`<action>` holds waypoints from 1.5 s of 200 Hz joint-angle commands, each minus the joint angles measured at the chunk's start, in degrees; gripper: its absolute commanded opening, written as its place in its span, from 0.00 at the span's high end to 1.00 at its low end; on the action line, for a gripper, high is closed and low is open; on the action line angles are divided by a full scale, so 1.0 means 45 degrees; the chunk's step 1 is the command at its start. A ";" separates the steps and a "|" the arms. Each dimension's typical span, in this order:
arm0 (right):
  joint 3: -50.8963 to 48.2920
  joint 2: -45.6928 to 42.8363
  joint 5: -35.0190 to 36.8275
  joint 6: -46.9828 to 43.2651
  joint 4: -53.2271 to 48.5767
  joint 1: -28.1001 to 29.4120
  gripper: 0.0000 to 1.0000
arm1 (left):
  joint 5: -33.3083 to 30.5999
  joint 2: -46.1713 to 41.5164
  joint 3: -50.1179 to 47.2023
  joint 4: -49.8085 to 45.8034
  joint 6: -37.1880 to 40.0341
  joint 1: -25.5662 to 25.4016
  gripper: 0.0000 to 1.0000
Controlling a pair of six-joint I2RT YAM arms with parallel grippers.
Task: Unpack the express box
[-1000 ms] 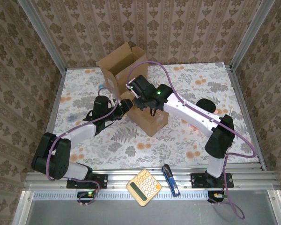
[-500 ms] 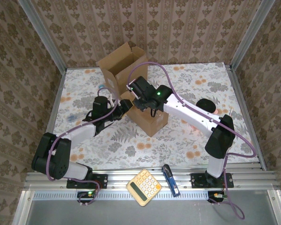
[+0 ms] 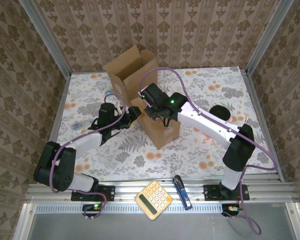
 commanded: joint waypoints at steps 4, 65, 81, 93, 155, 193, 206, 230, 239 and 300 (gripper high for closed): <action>-0.0470 -0.0413 0.0302 0.0384 -0.1449 -0.0020 1.00 | -0.0186 0.0238 -0.0209 -0.0005 -0.0126 0.0195 0.25; -0.0509 -0.0539 0.0322 0.0909 -0.1447 -0.0013 1.00 | -0.0438 0.0395 -0.0194 -0.0135 -0.0241 0.0186 0.25; -0.0395 -0.0482 0.0338 0.1004 -0.1541 -0.0007 1.00 | -0.0627 0.0339 -0.0136 -0.0418 -0.0216 0.0185 0.25; -0.0391 -0.0456 0.0371 0.1082 -0.1601 -0.0013 1.00 | -0.0770 0.0279 -0.0088 -0.0662 -0.0172 0.0196 0.25; -0.0658 -0.0750 0.0611 0.1391 -0.1979 0.0026 1.00 | -0.1214 0.0331 0.0103 -0.1234 -0.0069 0.0173 0.25; -0.0797 -0.1038 0.0526 0.1592 -0.2189 0.0108 1.00 | -0.1305 0.0482 0.0142 -0.1242 -0.0127 0.0175 0.26; -0.0872 -0.1148 0.0451 0.1683 -0.2219 0.0159 1.00 | -0.1324 0.0530 0.0158 -0.1203 -0.0147 0.0171 0.26; -0.0996 -0.1235 0.0289 0.1980 -0.2336 0.0267 1.00 | -0.1344 0.0590 0.0163 -0.1123 -0.0205 0.0155 0.26; -0.1019 -0.1236 0.0259 0.2108 -0.2370 0.0345 1.00 | -0.1368 0.0610 0.0152 -0.1123 -0.0215 0.0142 0.26; -0.0907 -0.1449 0.0234 0.3444 -0.3120 0.0823 1.00 | -0.1481 0.0687 0.0160 -0.1055 -0.0303 0.0094 0.26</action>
